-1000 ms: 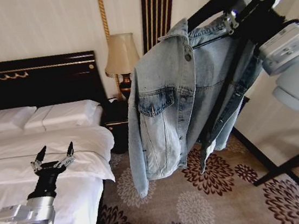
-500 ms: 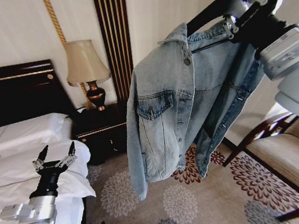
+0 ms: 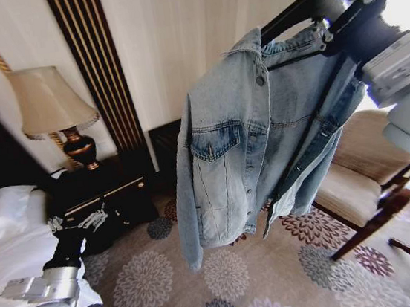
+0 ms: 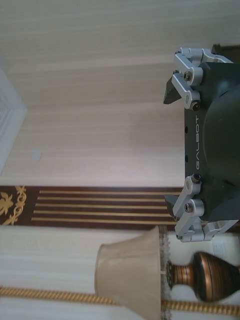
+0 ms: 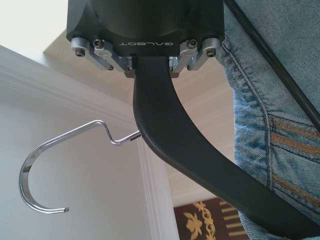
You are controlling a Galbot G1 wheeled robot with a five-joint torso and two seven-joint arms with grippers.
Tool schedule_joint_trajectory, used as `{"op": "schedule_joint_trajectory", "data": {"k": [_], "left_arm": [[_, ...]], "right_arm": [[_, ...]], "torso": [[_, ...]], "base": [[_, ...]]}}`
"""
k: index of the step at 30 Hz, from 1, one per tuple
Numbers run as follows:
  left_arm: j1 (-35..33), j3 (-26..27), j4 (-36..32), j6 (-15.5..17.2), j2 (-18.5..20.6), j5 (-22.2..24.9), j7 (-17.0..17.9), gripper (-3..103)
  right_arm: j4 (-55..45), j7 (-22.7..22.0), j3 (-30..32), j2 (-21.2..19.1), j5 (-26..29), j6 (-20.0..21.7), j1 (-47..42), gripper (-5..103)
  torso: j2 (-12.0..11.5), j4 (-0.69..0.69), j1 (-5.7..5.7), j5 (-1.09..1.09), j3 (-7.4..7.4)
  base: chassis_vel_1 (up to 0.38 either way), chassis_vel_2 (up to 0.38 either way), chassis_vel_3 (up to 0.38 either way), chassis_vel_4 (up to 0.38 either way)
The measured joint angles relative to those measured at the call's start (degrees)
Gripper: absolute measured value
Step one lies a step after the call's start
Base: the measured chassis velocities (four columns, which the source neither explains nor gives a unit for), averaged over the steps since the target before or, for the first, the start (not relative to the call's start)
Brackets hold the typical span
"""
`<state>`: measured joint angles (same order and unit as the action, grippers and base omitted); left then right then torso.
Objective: Pick up the clothes from the bed and hang them on the clothes hanger.
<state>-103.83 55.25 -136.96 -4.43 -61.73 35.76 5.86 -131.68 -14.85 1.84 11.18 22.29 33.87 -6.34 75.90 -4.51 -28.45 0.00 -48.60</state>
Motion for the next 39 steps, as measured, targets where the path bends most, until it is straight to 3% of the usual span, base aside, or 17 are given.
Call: {"op": "schedule_joint_trajectory", "data": {"k": [39], "left_arm": [[1.3,-1.1,0.1,0.2,0.5,-0.5,0.2,100]], "right_arm": [[0.2,-2.9,-0.7,-0.7,3.4,1.7,-0.2,25]], "torso": [[4.0,0.01,-1.83,-0.01,-2.19]], "base": [[-0.123,-0.127,-0.123,-0.123]]}}
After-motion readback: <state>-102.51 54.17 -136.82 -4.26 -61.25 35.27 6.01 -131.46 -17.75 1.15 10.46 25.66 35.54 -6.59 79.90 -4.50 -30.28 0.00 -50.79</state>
